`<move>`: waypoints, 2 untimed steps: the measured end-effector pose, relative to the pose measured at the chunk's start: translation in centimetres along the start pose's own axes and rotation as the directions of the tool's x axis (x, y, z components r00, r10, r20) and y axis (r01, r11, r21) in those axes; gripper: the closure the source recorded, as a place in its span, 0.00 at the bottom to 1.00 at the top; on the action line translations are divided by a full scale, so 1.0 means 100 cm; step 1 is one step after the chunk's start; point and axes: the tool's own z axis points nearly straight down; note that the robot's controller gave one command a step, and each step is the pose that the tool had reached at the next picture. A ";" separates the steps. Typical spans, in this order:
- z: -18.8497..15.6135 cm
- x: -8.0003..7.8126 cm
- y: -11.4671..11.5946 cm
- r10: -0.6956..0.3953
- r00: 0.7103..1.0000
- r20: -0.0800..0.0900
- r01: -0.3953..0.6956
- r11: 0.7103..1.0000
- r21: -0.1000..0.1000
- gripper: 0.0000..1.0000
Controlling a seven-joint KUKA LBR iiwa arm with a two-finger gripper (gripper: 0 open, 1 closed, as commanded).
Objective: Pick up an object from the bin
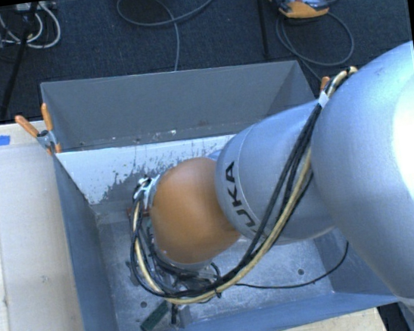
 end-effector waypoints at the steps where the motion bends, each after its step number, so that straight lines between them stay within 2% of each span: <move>1: 0.024 0.003 0.000 -0.107 0.994 0.002 0.107 0.994 0.000 0.00; 2: 0.034 0.006 -0.001 -0.143 0.990 -0.003 0.143 0.990 -0.001 1.00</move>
Offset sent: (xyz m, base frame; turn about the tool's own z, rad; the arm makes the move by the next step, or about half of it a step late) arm -0.0046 -0.0034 -0.0337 -0.1485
